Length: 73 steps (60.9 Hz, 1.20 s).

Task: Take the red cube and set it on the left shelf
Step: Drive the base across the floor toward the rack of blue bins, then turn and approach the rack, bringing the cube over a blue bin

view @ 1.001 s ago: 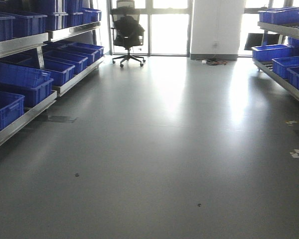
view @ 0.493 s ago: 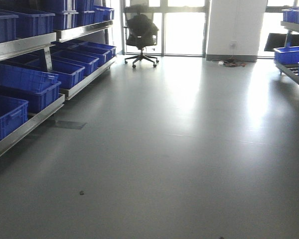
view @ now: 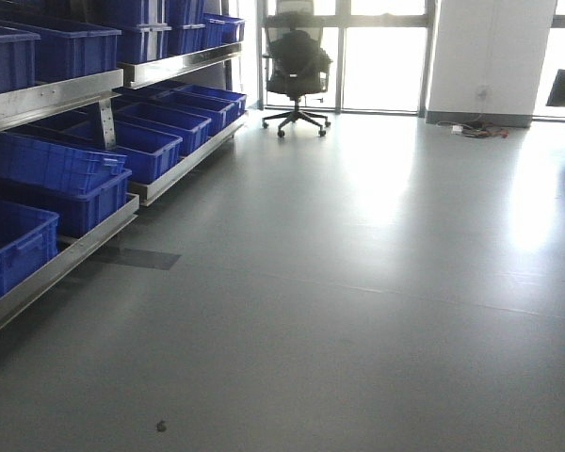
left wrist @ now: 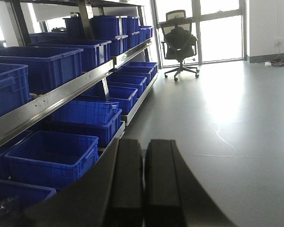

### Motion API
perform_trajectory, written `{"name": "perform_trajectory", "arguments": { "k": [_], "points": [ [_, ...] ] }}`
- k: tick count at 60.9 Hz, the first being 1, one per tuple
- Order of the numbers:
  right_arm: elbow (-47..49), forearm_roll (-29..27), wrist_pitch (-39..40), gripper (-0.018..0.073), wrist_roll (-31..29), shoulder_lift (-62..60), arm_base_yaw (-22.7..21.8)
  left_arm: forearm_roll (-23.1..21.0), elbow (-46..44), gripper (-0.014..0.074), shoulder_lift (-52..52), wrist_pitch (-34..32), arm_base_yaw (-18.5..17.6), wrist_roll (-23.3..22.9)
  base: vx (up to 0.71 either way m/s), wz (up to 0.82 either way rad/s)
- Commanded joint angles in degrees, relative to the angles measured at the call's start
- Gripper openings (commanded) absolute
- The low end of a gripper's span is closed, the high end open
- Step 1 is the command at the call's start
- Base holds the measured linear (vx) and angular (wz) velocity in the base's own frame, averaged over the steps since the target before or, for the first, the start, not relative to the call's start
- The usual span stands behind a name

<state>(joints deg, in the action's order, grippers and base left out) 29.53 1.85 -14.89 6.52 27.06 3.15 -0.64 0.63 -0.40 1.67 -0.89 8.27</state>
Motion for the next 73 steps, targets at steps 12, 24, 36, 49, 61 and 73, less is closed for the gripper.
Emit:
{"name": "perform_trajectory", "arguments": {
  "k": [12, 24, 36, 49, 61, 73],
  "points": [
    [1.71, 0.74, 5.23, 0.0057, -0.48, 0.29, -0.31, -0.27, 1.26, 0.0106, 0.47, -5.15, -0.31, 0.03, 0.54, 0.06],
    [1.71, 0.74, 5.23, 0.0057, -0.48, 0.29, -0.31, -0.27, 1.26, 0.0106, 0.47, -5.15, -0.31, 0.03, 0.55, 0.09],
    [1.71, 0.74, 5.23, 0.0057, -0.48, 0.29, -0.31, -0.27, 1.26, 0.0106, 0.47, -5.15, -0.31, 0.03, 0.54, 0.14],
    [1.71, 0.74, 5.23, 0.0057, -0.48, 0.29, -0.31, -0.27, 1.26, 0.0106, 0.47, -5.15, -0.31, 0.03, 0.54, 0.18],
    [1.71, 0.74, 5.23, 0.0057, -0.48, 0.29, -0.31, -0.27, 1.26, 0.0106, 0.47, -5.15, -0.31, 0.03, 0.54, 0.22],
    [1.71, 0.74, 5.23, 0.0057, -0.48, 0.29, -0.31, -0.27, 1.26, 0.0106, 0.47, -5.15, -0.31, 0.03, 0.53, 0.23]
  ]
}}
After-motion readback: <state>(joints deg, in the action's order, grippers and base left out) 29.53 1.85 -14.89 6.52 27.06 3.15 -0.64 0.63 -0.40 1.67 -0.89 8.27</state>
